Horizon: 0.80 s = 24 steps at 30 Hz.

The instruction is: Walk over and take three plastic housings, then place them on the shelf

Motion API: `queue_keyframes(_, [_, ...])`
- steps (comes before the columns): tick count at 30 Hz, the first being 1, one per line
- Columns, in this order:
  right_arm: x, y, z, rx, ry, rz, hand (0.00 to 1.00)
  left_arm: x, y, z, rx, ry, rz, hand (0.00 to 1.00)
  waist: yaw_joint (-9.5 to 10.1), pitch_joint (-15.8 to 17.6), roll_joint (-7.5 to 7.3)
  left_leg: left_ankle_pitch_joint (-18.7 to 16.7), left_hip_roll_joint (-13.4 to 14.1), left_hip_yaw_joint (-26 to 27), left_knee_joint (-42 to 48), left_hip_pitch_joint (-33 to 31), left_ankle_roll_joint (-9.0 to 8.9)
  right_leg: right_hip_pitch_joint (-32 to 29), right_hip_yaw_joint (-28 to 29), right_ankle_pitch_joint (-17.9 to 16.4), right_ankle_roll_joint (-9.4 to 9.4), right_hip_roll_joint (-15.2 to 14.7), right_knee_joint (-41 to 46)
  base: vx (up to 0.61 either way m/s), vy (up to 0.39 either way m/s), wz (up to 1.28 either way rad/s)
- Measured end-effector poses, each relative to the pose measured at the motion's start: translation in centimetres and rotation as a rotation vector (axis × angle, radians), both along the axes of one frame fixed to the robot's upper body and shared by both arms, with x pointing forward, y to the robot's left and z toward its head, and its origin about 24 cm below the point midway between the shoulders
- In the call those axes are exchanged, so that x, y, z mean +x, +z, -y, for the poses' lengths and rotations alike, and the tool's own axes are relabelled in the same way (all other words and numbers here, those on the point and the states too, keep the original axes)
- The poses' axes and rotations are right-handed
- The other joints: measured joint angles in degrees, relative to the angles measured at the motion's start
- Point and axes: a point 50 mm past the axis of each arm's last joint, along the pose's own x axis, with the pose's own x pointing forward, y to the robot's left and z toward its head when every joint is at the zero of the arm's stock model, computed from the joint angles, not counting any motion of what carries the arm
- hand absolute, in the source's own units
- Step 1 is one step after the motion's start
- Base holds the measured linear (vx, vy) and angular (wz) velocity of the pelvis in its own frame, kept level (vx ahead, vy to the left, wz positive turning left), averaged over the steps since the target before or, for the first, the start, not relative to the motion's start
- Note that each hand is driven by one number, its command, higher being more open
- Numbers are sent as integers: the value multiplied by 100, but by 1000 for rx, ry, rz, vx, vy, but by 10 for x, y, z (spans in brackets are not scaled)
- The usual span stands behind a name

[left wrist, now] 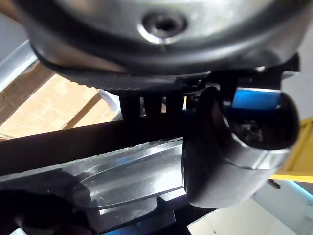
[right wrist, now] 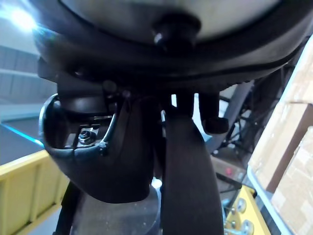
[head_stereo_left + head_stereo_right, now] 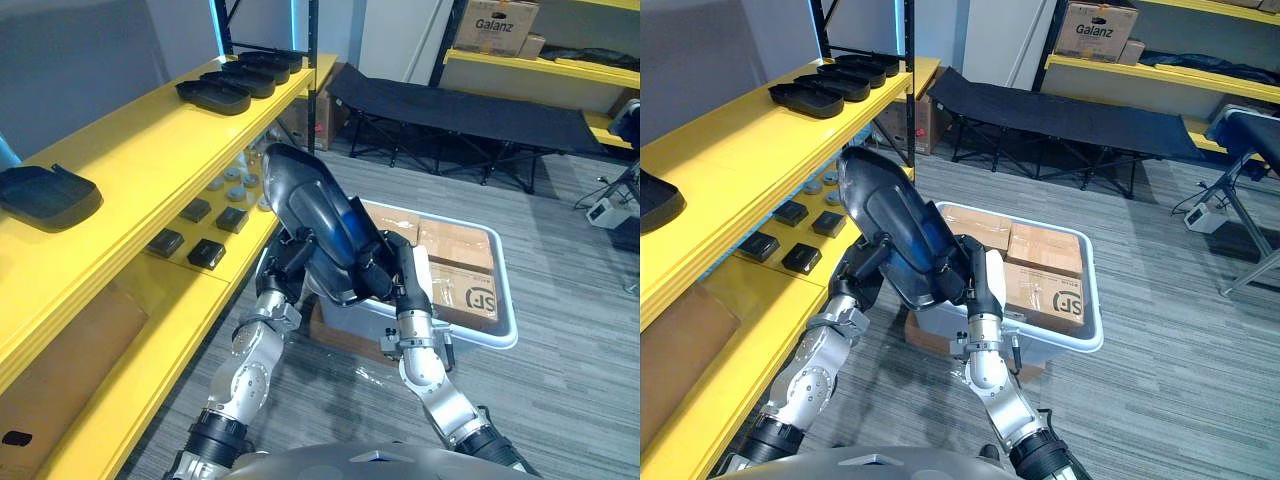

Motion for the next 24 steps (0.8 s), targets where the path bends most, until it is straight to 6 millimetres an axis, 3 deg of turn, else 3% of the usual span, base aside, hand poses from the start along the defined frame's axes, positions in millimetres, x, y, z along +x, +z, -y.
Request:
queue_keyframes(8, [-1,0,0,0,-16,10,0,7,-2,-5,21,-82,21,0,4,6,-2,-63,-1,-2,1,-8,1,-5,7,0,-1,-3,-1,0,0,0])
queue_keyframes(9, [-1,0,0,0,-17,11,0,7,-2,-4,6,-85,16,100,3,10,-1,-66,-1,-1,2,-8,1,-6,7,1,1,-3,-1,0,0,0])
queue_keyframes(16, [4,3,9,-24,-39,27,0,4,-9,1,-80,-204,-9,100,14,150,28,-79,-7,-2,3,-10,13,-1,4,14,23,-7,-1,0,0,0])
queue_keyframes(20, [14,14,6,-8,-25,67,0,-9,-14,29,-147,-395,-23,100,2,215,87,-77,-5,1,4,-9,17,-5,8,14,24,-5,-3,0,0,0])
queue_keyframes(24, [20,19,7,-5,-23,87,0,-17,-17,42,-172,-469,-48,100,-7,219,92,-80,-6,1,4,-5,11,-8,18,14,24,-5,-3,0,0,0])
